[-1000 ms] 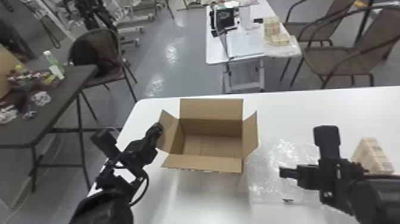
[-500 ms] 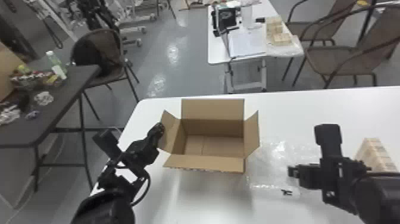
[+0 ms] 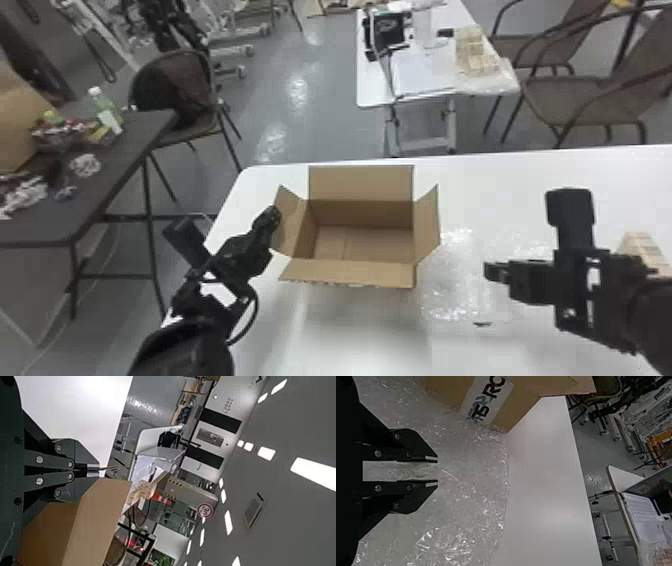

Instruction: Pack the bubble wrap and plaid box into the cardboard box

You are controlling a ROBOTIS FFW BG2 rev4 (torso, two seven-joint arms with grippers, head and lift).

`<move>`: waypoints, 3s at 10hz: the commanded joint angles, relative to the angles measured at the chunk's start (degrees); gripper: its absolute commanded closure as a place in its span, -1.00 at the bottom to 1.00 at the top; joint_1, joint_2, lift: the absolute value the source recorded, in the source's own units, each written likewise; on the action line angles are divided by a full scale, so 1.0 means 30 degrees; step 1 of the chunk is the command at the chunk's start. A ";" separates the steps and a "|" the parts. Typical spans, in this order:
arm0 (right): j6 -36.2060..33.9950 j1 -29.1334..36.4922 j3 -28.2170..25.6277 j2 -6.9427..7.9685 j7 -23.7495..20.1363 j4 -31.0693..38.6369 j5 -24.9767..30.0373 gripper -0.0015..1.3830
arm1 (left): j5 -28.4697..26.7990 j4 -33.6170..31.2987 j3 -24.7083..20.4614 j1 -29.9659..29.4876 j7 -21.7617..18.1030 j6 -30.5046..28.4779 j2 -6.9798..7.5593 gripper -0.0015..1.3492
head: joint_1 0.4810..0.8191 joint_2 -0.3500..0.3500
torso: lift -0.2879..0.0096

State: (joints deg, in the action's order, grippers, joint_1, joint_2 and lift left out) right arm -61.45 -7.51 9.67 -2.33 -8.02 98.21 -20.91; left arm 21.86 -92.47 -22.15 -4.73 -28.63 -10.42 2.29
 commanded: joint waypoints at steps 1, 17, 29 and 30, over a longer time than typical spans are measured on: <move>-0.0169 0.0011 0.0000 -0.0514 -0.0050 0.0661 -0.0968 0.46 | -0.0402 0.0005 -0.0234 0.0025 0.0314 0.0455 0.0000 0.80 | 0.27 0.87 | 0.34; -0.2103 -0.3182 0.0499 0.0792 -0.5646 -0.4612 0.2313 -0.24 | -0.0168 0.0151 0.0645 -0.0473 0.2658 0.1773 0.0088 0.80 | 0.27 1.00 | 0.34; -0.4828 -0.6434 0.1729 0.0792 -1.0919 -0.9446 1.1483 0.16 | 0.0272 0.0561 0.1319 -0.0209 0.2921 0.1832 0.0498 0.80 | 0.27 0.80 | 0.34; -0.4476 -0.6317 0.1729 0.0792 -1.1242 -0.9241 1.1629 0.40 | 0.0301 0.0561 0.1319 -0.0238 0.2921 0.1890 0.0498 0.80 | 0.27 0.79 | 0.34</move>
State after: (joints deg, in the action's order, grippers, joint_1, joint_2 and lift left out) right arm -75.52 -26.73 14.85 0.01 -41.62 70.21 13.64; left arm 22.70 -90.80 -18.16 -5.37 -19.86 -4.87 3.77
